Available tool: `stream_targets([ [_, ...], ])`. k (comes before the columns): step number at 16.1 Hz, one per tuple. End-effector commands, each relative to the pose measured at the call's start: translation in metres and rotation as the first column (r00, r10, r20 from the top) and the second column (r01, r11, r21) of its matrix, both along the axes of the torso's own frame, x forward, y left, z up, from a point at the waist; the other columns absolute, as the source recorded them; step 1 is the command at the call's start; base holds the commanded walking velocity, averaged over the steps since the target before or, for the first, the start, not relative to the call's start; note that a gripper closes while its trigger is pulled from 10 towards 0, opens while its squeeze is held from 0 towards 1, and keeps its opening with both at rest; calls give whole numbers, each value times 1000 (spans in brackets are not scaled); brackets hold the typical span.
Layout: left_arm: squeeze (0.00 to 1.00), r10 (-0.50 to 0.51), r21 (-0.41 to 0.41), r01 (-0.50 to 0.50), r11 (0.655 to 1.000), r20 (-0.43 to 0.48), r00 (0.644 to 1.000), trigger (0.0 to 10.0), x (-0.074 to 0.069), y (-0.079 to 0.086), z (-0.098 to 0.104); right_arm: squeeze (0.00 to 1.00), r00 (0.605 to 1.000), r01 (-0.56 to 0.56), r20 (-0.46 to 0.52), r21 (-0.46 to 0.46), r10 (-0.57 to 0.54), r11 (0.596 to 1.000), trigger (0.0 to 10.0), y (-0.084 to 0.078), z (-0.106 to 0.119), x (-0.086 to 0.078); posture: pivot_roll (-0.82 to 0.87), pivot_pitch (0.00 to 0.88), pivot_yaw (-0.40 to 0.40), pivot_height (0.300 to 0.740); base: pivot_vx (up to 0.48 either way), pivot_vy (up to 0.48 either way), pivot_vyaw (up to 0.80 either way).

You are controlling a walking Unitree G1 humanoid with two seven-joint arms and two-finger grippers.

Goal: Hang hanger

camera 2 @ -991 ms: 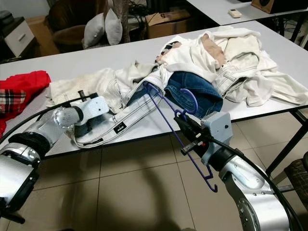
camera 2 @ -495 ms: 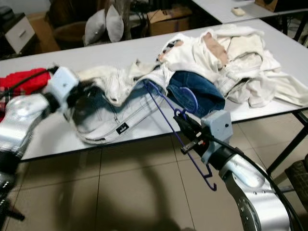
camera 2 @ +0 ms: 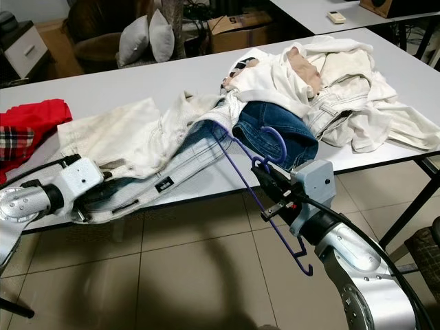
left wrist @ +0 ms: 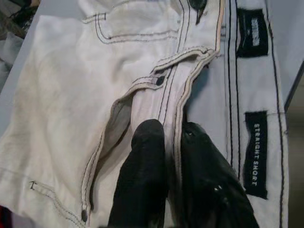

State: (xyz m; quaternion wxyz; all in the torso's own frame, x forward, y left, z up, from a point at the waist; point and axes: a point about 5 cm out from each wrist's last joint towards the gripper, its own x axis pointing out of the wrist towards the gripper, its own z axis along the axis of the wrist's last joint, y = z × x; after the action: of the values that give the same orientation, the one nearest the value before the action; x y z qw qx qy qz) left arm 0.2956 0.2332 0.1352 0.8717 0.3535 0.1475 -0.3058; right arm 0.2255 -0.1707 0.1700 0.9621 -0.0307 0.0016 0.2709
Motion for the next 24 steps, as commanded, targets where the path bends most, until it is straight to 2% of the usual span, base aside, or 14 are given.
stream_targets([
  [1,1000,-103,-92,109,990,70,992,10000,2,-16,26,0,998,-44,47,5,44,999,10000,6,11,3,-167,0,155,740,0,0,0],
  [3,1000,-205,-96,209,973,49,978,10000,2,-29,36,0,995,-77,57,-3,77,997,10000,9,13,5,-169,0,159,740,0,0,0],
  [6,1000,-288,-276,290,916,47,956,10000,0,-56,49,0,992,-104,70,-13,105,994,10000,11,16,8,-172,0,163,740,0,0,0],
  [8,1000,-205,-221,217,951,76,976,10000,16,-73,36,0,989,-118,90,-7,118,993,10000,13,21,11,-176,0,164,740,0,0,0],
  [11,1000,-26,-135,38,990,86,996,10000,37,-78,7,0,987,-122,106,-1,122,993,10000,15,25,14,-188,0,168,740,0,0,0],
  [12,1000,13,-120,-2,993,91,996,10000,41,-78,3,0,986,-123,109,-1,122,992,10000,15,25,14,-191,0,170,740,0,0,0],
  [14,1000,42,-174,-29,984,68,997,10000,47,-86,-3,0,986,-123,114,0,123,992,10000,16,26,15,-195,0,173,740,0,0,0],
  [16,1000,108,-99,-97,990,110,988,10000,56,-83,-8,0,985,-123,119,2,121,992,10000,16,27,15,-199,0,178,740,0,0,0],
  [19,1000,160,-89,-148,985,142,977,10000,62,-81,-12,0,985,-122,122,5,121,992,10000,17,27,15,-200,0,180,740,0,0,0],
  [20,1000,164,-96,-151,984,138,977,0,64,-83,-17,0,985,-124,123,7,122,992,10000,18,27,14,-200,0,180,740,0,0,0],
  [21,1000,172,-95,-160,983,138,975,0,65,-83,-20,0,985,-126,123,9,124,992,10000,18,26,14,-206,0,179,740,0,0,0],
  [22,863,178,-91,-166,982,140,974,0,66,-83,-22,0,985,-127,123,11,124,992,10000,19,26,14,-206,0,179,740,0,0,0],
  [23,0,205,-100,-191,976,153,967,0,71,-85,-22,0,985,-127,123,13,124,992,10000,19,26,14,-212,0,179,740,0,0,0],
  [24,0,217,-98,-204,974,161,963,0,73,-85,-21,0,985,-127,123,14,124,992,10000,19,26,14,-212,0,179,740,0,0,0],
])
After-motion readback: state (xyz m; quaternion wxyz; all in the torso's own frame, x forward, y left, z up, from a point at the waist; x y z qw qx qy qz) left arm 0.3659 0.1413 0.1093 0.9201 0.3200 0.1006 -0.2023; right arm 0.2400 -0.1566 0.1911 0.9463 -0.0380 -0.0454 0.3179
